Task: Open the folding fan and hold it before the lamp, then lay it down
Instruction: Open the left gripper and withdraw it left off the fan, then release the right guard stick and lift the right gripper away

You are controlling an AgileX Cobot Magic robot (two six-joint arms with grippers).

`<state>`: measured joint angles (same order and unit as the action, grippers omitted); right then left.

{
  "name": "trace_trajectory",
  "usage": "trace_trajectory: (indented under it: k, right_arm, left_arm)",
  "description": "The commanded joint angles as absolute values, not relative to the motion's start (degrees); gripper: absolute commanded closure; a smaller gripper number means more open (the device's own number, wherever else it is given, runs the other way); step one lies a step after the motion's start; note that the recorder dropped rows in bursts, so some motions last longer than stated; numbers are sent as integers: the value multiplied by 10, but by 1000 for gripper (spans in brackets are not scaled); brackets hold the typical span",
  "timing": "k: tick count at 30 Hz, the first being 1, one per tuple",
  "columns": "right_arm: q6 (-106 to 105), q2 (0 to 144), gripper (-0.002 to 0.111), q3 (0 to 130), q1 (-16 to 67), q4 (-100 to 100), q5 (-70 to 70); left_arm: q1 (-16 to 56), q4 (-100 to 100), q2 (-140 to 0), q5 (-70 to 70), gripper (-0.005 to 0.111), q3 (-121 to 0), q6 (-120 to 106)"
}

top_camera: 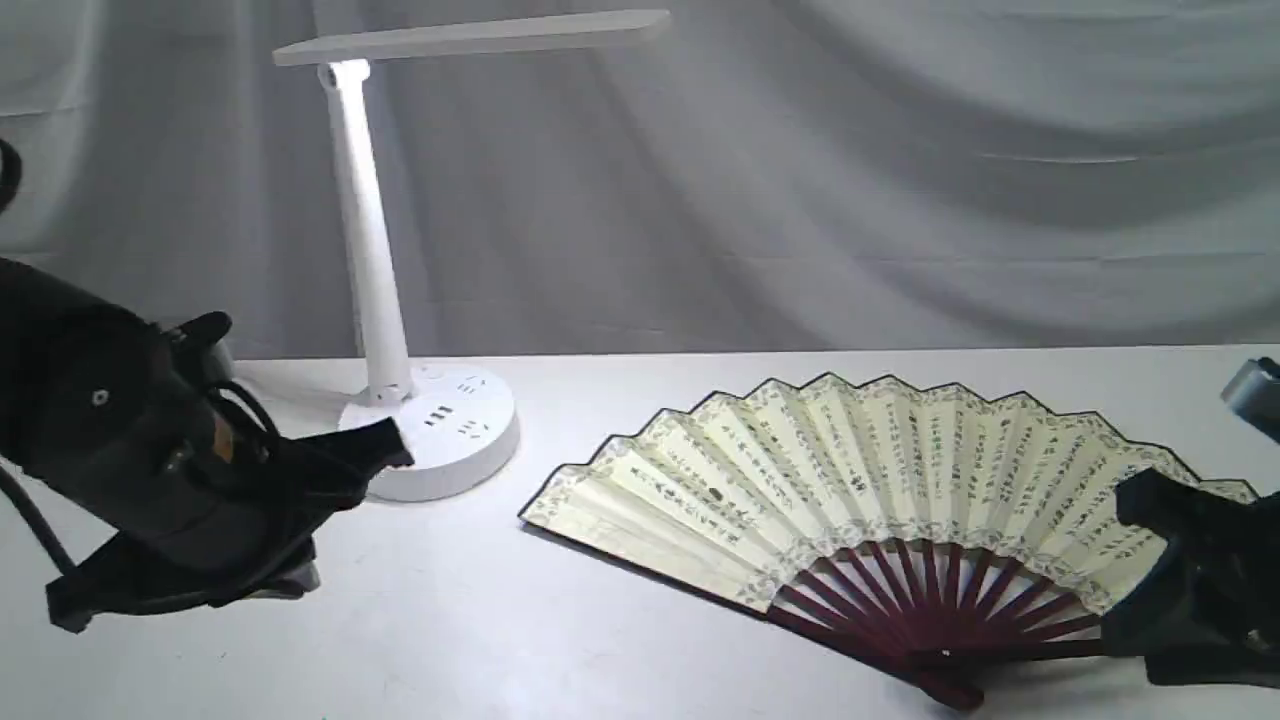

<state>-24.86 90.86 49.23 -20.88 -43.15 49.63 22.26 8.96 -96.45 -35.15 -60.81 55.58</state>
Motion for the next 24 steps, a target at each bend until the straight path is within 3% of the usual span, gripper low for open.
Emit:
trace_trajectory:
  k: [1, 9, 21, 24]
  right_arm:
    - [-220, 902, 84, 495, -185, -373, 481]
    - [-127, 902, 88, 555, -135, -229, 480]
    - [-119, 902, 88, 594, -121, -146, 454]
    - [-119, 902, 92, 594, -121, -123, 453]
  left_arm:
    - [195, 29, -956, -407, 107, -610, 399]
    - [129, 42, -932, -496, 107, -610, 186]
    - [23, 23, -900, -517, 107, -610, 11]
    - [12, 23, -900, -511, 107, -610, -13]
